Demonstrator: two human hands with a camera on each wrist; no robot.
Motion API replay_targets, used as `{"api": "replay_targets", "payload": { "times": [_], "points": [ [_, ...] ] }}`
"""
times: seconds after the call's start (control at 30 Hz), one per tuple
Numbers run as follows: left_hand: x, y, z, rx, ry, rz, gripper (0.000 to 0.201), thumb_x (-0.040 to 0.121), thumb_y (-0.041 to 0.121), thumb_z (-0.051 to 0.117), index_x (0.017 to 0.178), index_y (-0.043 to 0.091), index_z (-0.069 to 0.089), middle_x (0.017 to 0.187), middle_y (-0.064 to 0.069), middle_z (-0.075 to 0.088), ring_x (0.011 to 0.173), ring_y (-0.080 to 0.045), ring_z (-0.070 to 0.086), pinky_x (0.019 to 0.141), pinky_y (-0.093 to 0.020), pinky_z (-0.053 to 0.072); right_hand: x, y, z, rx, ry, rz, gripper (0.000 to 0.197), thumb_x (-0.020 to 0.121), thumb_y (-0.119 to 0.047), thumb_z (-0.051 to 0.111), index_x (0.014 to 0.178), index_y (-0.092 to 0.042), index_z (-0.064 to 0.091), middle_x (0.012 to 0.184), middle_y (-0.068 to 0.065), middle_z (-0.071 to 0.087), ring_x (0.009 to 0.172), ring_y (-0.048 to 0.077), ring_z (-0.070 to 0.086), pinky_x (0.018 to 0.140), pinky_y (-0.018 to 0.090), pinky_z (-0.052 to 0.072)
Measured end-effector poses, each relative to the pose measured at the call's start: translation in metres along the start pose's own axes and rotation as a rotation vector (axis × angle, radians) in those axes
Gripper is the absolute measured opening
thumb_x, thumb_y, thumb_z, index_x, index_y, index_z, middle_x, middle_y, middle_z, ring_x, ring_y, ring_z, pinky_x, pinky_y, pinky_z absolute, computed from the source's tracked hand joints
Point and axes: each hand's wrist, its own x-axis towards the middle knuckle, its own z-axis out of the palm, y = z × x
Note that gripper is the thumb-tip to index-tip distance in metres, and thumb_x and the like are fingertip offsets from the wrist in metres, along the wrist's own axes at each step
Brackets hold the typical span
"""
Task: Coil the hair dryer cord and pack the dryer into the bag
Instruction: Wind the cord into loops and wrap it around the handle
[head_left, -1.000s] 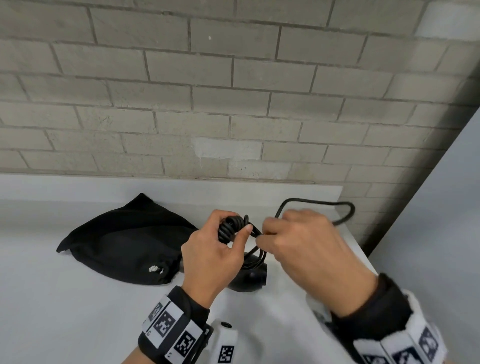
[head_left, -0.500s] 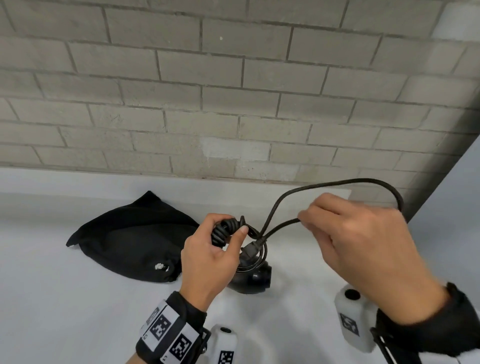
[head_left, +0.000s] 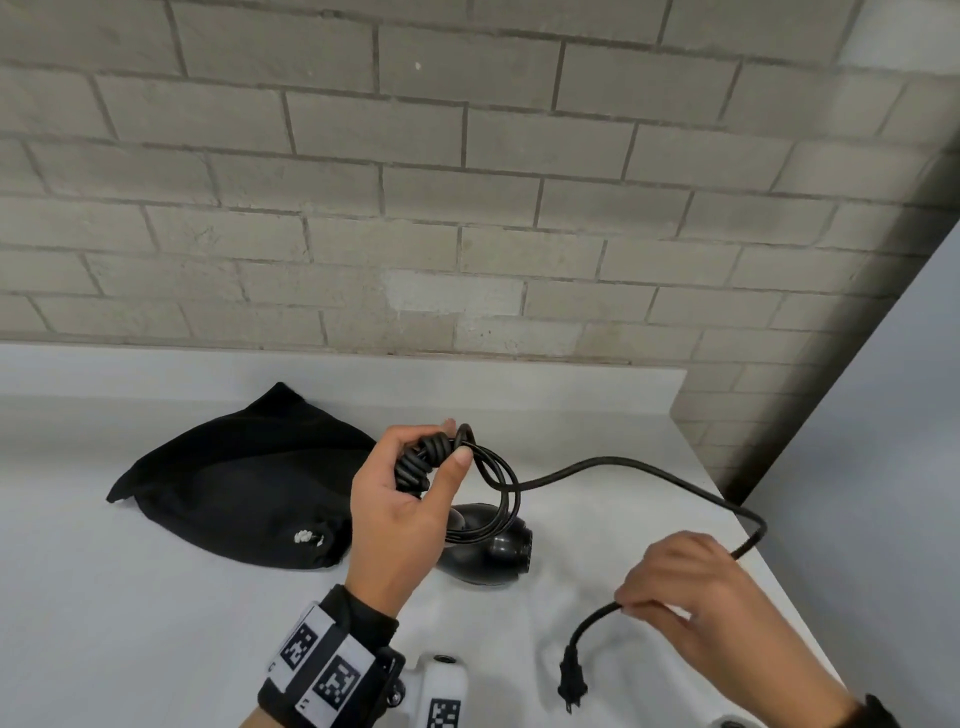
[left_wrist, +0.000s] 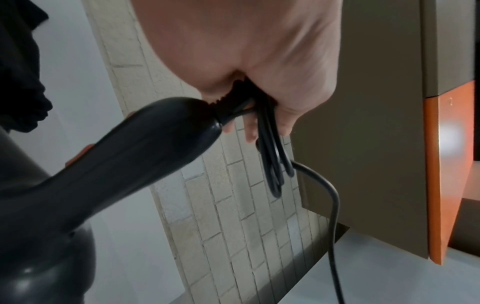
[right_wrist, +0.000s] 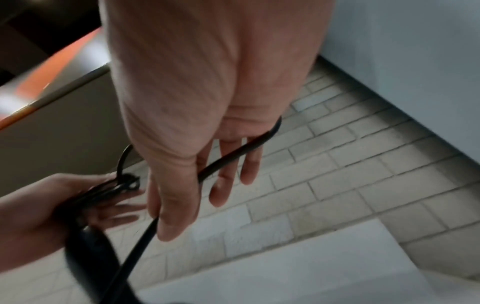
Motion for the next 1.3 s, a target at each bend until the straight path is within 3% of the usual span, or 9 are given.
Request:
{"api": "replay_targets", "payload": {
  "times": [0.17, 0.33, 0.4, 0.5, 0.6, 0.73, 1.0, 1.17, 1.3],
  "points": [
    [0.000, -0.001, 0.002, -0.038, -0.017, -0.009, 0.014, 0.085, 0.002, 0.072, 0.097, 0.002, 0.064, 0.087, -0.013, 0.068, 0.066, -0.005, 0.064, 0.054, -0.007, 0.048, 0.004, -0.017, 0.025, 0.005, -0.151, -0.094, 0.016, 0.077, -0.034, 0.078, 0.089, -0.036, 0.068, 0.087, -0.024, 0.064, 0.093, -0.004, 0.050, 0.086, 0.009, 0.035],
    [-0.004, 0.000, 0.003, -0.018, 0.006, 0.009, 0.013, 0.085, 0.007, 0.072, 0.095, 0.005, 0.064, 0.085, -0.012, 0.068, 0.068, -0.010, 0.064, 0.057, -0.009, 0.049, 0.031, -0.074, 0.019, 0.179, 0.475, -0.173, 0.012, 0.080, -0.008, 0.077, 0.092, -0.010, 0.075, 0.092, 0.002, 0.068, 0.080, 0.017, 0.061, 0.074, 0.027, 0.050],
    [-0.006, 0.001, 0.004, -0.034, 0.009, 0.012, 0.014, 0.085, 0.008, 0.072, 0.096, 0.004, 0.064, 0.084, -0.012, 0.067, 0.068, -0.011, 0.064, 0.055, -0.009, 0.048, 0.046, -0.085, 0.017, 0.080, 0.625, -0.078, 0.026, 0.082, -0.013, 0.074, 0.107, -0.005, 0.071, 0.104, 0.008, 0.066, 0.094, 0.021, 0.060, 0.087, 0.031, 0.049],
    [-0.007, 0.000, 0.003, -0.027, 0.021, 0.035, 0.018, 0.083, 0.013, 0.072, 0.097, 0.006, 0.063, 0.084, -0.010, 0.067, 0.073, -0.016, 0.065, 0.059, -0.009, 0.049, 0.062, -0.083, 0.023, 0.028, 0.437, 0.090, 0.043, 0.092, -0.037, 0.057, 0.129, -0.018, 0.051, 0.120, 0.000, 0.057, 0.110, 0.016, 0.053, 0.096, 0.028, 0.043],
    [-0.008, -0.001, 0.003, -0.042, 0.007, 0.036, 0.016, 0.085, 0.007, 0.072, 0.097, 0.007, 0.062, 0.084, -0.012, 0.068, 0.068, -0.023, 0.065, 0.059, -0.010, 0.050, 0.070, -0.076, 0.023, 0.093, 0.359, 0.037, 0.021, 0.095, -0.030, 0.049, 0.112, -0.020, 0.059, 0.098, -0.007, 0.059, 0.088, 0.013, 0.055, 0.078, 0.025, 0.045],
    [-0.008, -0.005, -0.001, -0.058, -0.031, 0.062, 0.016, 0.087, 0.012, 0.074, 0.098, 0.011, 0.063, 0.083, -0.008, 0.068, 0.070, -0.022, 0.066, 0.065, -0.018, 0.054, 0.079, -0.074, 0.001, 0.175, 0.288, -0.136, 0.017, 0.097, -0.024, 0.055, 0.101, -0.013, 0.067, 0.086, -0.004, 0.058, 0.080, 0.014, 0.052, 0.076, 0.018, 0.043],
    [-0.009, -0.002, -0.004, -0.171, -0.129, 0.052, 0.024, 0.082, 0.021, 0.075, 0.106, 0.024, 0.072, 0.094, -0.014, 0.071, 0.077, -0.033, 0.066, 0.061, -0.016, 0.055, 0.112, -0.065, -0.033, 0.425, 0.397, -0.115, 0.006, 0.089, -0.016, 0.069, 0.090, -0.012, 0.073, 0.073, -0.007, 0.057, 0.062, 0.004, 0.046, 0.062, 0.012, 0.036],
    [-0.006, -0.007, -0.011, -0.169, -0.281, 0.085, 0.024, 0.081, 0.040, 0.075, 0.103, 0.030, 0.070, 0.098, -0.009, 0.070, 0.089, -0.034, 0.069, 0.063, -0.059, 0.058, 0.125, -0.071, -0.027, 0.595, 0.458, 0.037, 0.006, 0.086, -0.023, 0.071, 0.084, -0.019, 0.075, 0.066, -0.015, 0.059, 0.058, 0.008, 0.049, 0.060, 0.013, 0.039],
    [-0.005, -0.004, -0.009, -0.148, -0.289, 0.145, 0.030, 0.075, 0.041, 0.082, 0.100, 0.029, 0.070, 0.093, -0.009, 0.071, 0.086, -0.029, 0.071, 0.074, -0.050, 0.059, 0.132, -0.079, -0.017, 0.780, 0.465, 0.165, 0.007, 0.085, -0.022, 0.072, 0.082, -0.018, 0.076, 0.072, -0.009, 0.071, 0.063, 0.007, 0.060, 0.063, 0.017, 0.047]
  ]
}}
